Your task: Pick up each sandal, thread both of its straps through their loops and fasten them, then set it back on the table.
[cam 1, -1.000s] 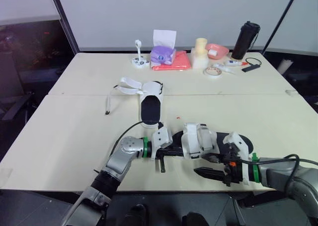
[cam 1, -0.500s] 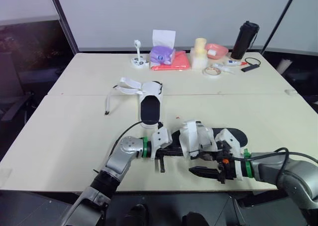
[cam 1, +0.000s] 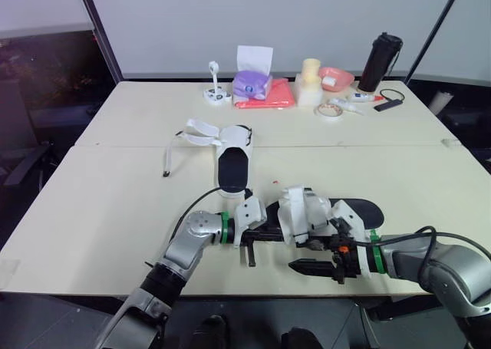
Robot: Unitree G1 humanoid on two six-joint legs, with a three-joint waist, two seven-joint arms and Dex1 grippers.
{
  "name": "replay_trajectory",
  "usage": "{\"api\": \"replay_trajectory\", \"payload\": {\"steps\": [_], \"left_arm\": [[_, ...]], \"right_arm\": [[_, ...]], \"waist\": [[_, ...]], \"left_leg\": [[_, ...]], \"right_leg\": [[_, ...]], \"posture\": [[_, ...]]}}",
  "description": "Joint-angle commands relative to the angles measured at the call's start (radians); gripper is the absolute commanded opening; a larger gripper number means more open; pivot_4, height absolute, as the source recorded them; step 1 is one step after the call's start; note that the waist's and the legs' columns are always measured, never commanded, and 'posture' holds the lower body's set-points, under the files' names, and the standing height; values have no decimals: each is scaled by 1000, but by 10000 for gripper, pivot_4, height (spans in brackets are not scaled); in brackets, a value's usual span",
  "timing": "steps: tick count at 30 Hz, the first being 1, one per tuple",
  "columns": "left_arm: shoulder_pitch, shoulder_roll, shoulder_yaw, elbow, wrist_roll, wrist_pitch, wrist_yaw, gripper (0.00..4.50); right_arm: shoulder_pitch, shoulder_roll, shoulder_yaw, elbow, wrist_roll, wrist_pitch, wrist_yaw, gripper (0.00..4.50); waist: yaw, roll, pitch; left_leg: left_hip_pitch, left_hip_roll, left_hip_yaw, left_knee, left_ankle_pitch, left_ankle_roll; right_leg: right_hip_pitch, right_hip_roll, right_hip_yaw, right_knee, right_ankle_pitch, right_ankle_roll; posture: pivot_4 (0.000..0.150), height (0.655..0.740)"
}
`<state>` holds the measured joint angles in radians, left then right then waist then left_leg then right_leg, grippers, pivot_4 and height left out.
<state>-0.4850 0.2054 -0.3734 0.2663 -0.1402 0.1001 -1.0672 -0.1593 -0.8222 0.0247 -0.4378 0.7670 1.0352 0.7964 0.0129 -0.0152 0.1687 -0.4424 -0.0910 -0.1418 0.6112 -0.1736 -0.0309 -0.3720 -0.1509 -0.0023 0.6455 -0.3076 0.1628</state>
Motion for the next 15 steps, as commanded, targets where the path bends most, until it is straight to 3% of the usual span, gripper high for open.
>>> {"api": "replay_trajectory", "payload": {"steps": [1,2,5,11,15], "left_arm": [[15,2,-24,14,19,9,-5,0],[14,2,-24,15,19,9,-4,0],[14,1,-25,15,20,9,-3,0],[16,-2,-24,14,20,10,0,0],[15,-3,-23,15,20,10,2,0]], "right_arm": [[-30,10,-29,12,18,13,-2,38119],[-35,12,-31,16,22,19,-1,38119],[-47,19,-34,20,32,35,-2,30127],[-67,25,-38,35,44,62,1,577],[-69,19,-34,46,44,77,10,577]], "waist": [[0,0,0],[0,0,0],[0,0,0],[1,0,0],[1,0,0]], "left_leg": [[0,0,0,0,0,0],[0,0,0,0,0,0],[0,0,0,0,0,0],[0,0,0,0,0,0],[0,0,0,0,0,0]], "right_leg": [[0,0,0,0,0,0],[0,0,0,0,0,0],[0,0,0,0,0,0],[0,0,0,0,0,0],[0,0,0,0,0,0]], "posture": [[1500,7400],[1500,7400],[1500,7400],[1500,7400],[1500,7400]]}}
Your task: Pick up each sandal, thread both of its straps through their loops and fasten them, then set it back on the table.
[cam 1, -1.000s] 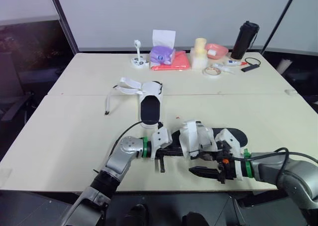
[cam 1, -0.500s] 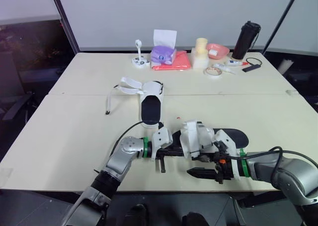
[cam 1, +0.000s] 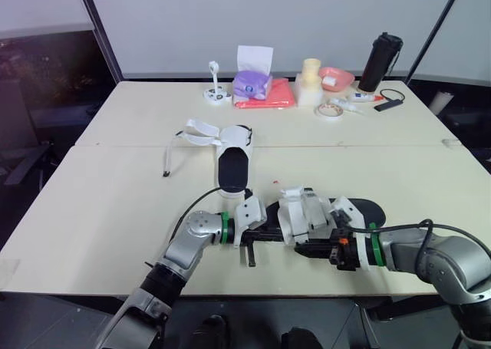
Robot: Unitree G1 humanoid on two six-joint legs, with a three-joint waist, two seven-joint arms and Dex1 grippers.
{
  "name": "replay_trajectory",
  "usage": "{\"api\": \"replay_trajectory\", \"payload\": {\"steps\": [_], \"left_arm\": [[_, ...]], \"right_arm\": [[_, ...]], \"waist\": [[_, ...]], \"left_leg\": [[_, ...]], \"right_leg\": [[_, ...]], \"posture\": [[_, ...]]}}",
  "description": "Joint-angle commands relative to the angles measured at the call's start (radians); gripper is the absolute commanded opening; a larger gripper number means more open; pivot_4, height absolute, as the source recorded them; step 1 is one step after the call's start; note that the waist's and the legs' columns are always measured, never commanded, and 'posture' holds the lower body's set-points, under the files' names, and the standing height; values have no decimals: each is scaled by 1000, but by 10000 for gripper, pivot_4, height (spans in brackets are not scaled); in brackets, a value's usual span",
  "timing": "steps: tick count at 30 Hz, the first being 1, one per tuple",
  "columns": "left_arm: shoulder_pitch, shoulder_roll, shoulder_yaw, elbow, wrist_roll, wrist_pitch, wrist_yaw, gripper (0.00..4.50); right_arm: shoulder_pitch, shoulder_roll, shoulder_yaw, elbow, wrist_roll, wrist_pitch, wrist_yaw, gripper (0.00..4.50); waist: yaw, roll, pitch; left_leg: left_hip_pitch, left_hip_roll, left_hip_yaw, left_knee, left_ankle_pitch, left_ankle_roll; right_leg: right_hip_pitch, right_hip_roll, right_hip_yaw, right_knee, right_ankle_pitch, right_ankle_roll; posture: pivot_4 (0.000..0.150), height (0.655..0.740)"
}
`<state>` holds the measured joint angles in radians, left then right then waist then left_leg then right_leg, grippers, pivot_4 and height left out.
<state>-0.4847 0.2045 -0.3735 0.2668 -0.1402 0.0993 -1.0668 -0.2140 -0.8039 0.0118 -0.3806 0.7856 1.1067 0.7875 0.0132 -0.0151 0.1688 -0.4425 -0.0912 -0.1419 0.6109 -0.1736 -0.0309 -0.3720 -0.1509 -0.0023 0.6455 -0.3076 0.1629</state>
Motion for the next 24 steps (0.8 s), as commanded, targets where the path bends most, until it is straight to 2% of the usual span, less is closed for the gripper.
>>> {"api": "replay_trajectory", "payload": {"steps": [1,6,13,20,24], "left_arm": [[15,-2,-23,14,20,10,3,0],[18,-2,-24,12,20,11,4,0],[28,5,-27,-7,17,20,-1,0],[36,13,-29,-19,16,27,-5,0],[42,13,-30,-25,15,34,-3,0]], "right_arm": [[-11,-4,-18,-15,28,11,22,577],[48,-31,9,-68,35,24,50,577],[234,-198,79,-230,-29,-99,201,577],[273,-253,32,-272,-28,-164,236,577],[257,-269,-57,-300,17,-157,233,577]], "waist": [[0,0,0],[1,0,0],[0,0,0],[1,0,0],[1,0,0]], "left_leg": [[0,0,0,0,0,0],[0,0,0,0,0,0],[0,0,0,0,0,0],[0,0,1,0,0,0],[0,0,1,0,0,0]], "right_leg": [[0,0,0,0,0,0],[0,0,0,0,0,0],[0,0,0,0,0,0],[0,0,0,-1,0,0],[0,0,0,-1,0,0]], "posture": [[1500,7400],[1500,7400],[1500,7400],[1500,7400],[1500,7400]]}}
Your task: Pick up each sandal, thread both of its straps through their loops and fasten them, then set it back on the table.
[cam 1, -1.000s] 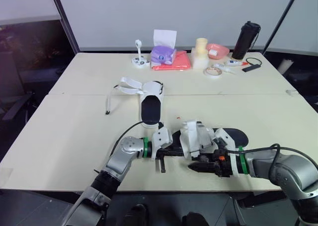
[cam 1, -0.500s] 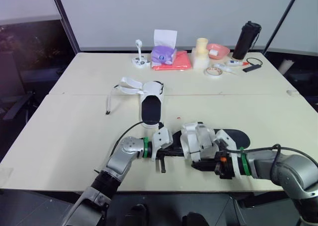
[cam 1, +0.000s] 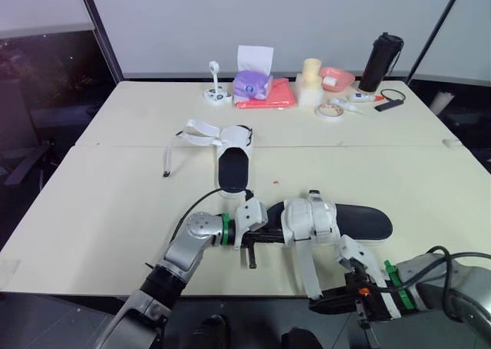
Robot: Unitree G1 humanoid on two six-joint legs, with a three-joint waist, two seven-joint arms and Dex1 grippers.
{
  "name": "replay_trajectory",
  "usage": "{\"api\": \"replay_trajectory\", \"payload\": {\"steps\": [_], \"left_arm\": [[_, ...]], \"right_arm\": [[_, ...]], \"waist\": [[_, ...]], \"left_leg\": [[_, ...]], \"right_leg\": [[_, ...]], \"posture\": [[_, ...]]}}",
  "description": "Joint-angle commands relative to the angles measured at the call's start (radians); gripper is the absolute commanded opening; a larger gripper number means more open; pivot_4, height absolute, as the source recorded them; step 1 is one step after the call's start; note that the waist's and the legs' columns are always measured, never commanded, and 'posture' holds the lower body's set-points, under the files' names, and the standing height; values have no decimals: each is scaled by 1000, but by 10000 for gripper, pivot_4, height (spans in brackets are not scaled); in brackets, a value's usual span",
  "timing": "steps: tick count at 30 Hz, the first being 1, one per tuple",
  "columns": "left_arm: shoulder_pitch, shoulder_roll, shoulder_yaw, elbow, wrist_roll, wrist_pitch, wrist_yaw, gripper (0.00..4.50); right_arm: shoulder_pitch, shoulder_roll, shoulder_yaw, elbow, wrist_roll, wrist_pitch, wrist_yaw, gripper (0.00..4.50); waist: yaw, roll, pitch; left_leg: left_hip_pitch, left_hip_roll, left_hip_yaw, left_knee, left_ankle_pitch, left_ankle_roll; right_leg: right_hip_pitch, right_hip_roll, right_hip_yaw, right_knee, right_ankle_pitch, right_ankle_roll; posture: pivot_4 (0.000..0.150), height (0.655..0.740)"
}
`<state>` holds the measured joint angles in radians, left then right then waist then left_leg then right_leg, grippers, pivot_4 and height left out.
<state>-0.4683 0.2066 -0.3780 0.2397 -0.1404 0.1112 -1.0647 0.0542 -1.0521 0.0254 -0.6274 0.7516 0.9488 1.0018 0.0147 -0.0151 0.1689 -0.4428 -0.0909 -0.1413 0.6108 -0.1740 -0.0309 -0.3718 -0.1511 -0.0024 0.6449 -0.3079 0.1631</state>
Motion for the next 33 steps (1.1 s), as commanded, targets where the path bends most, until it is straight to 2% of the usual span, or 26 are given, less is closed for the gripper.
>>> {"api": "replay_trajectory", "payload": {"steps": [1,4,7,14,21,28,31,33], "left_arm": [[27,10,-25,1,15,23,-4,0],[25,7,-25,3,16,26,-3,0],[22,5,-26,8,17,25,-3,0],[19,1,-31,13,20,23,-6,0],[28,7,-27,1,19,27,0,0],[29,8,-27,-4,19,28,6,0],[29,8,-26,-2,19,26,7,0],[29,8,-26,-1,18,26,7,0]], "right_arm": [[-24,-23,-95,-55,70,8,18,577],[-124,-40,-165,-27,132,29,28,577],[-275,-23,-163,49,171,58,20,577],[-698,146,52,399,4,39,-4,577],[-807,225,225,646,-200,-107,106,577],[-842,270,272,800,-307,-162,163,577],[-846,287,260,833,-320,-163,171,10550],[-856,307,232,838,-312,-157,155,20422]], "waist": [[0,0,0],[-1,0,0],[0,0,0],[-3,1,2],[-6,1,2],[-10,2,2],[-10,2,2],[-10,2,2]], "left_leg": [[0,0,0,0,0,0],[0,0,0,0,0,0],[0,1,0,1,0,0],[-1,0,0,0,0,0],[-1,-1,0,0,0,0],[0,-1,0,0,0,0],[1,-1,0,0,0,0],[1,-1,-1,0,0,0]], "right_leg": [[0,0,0,0,0,0],[0,0,0,0,0,0],[0,0,0,0,0,0],[-1,0,0,0,0,0],[-2,0,0,1,0,0],[-2,1,0,2,0,0],[-1,1,0,2,0,0],[-1,1,0,2,0,0]], "posture": [[1500,7400],[1500,7400],[1500,7400],[1500,7400],[1500,7400],[1500,7400],[1500,7400],[1500,7400]]}}
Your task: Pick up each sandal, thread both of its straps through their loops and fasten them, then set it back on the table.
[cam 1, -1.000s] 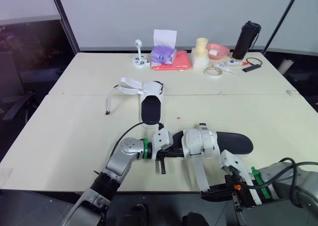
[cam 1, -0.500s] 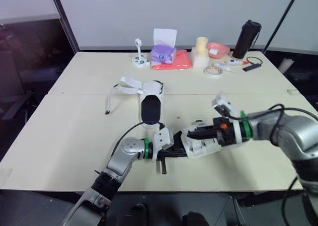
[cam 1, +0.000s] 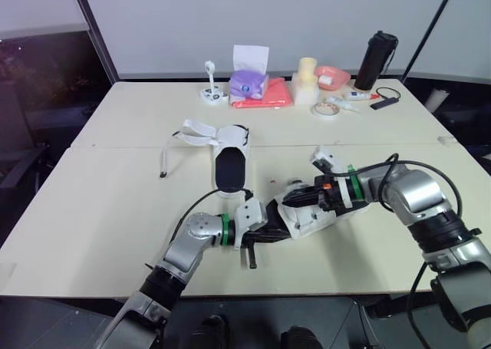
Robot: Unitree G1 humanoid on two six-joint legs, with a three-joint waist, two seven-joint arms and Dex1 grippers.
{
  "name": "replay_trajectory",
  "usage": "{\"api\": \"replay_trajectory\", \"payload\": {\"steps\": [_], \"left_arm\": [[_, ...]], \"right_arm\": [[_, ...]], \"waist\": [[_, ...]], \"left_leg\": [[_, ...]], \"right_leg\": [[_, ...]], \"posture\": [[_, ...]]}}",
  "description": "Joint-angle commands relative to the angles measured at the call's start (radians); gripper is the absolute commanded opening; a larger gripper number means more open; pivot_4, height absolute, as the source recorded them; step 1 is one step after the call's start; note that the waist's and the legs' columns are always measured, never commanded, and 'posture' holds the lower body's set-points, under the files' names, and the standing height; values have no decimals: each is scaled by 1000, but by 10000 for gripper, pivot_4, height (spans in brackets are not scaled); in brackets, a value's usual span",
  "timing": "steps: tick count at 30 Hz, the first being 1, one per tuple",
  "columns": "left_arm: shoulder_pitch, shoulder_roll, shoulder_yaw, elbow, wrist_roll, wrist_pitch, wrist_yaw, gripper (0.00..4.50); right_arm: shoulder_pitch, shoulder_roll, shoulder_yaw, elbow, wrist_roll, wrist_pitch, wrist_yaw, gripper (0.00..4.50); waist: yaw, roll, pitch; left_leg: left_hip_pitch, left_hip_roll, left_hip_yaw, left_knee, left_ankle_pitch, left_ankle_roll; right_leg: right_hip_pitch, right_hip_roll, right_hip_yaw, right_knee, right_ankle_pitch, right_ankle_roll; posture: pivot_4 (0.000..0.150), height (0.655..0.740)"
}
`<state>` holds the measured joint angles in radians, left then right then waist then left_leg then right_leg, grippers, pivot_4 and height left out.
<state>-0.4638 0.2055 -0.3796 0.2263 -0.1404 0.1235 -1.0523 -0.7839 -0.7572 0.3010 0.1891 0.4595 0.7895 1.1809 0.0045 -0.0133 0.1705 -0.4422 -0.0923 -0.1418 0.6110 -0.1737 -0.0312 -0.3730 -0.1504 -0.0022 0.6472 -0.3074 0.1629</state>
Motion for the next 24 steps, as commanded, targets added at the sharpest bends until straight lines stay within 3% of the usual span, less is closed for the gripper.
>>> {"api": "replay_trajectory", "payload": {"steps": [1,5,11,24], "left_arm": [[24,10,-25,13,18,13,-5,0],[23,10,-26,16,19,9,-6,0],[15,10,-23,29,21,0,-10,0],[14,10,-21,35,24,-6,-4,0]], "right_arm": [[-28,24,-60,27,-18,5,-34,24743],[-89,64,-135,54,9,23,-52,44404],[-179,71,-162,159,-30,12,-38,44404],[-128,81,-43,198,-144,-15,77,44404]], "waist": [[0,0,0],[0,0,0],[1,1,1],[-6,2,1]], "left_leg": [[0,0,0,0,0,0],[0,0,0,0,0,0],[0,-1,0,-1,0,0],[0,-1,0,-1,0,0]], "right_leg": [[0,0,0,0,0,0],[0,0,0,0,0,0],[-1,0,0,0,0,0],[-1,0,0,1,0,0]], "posture": [[1500,7400],[1500,7400],[1500,7400],[1500,7400]]}}
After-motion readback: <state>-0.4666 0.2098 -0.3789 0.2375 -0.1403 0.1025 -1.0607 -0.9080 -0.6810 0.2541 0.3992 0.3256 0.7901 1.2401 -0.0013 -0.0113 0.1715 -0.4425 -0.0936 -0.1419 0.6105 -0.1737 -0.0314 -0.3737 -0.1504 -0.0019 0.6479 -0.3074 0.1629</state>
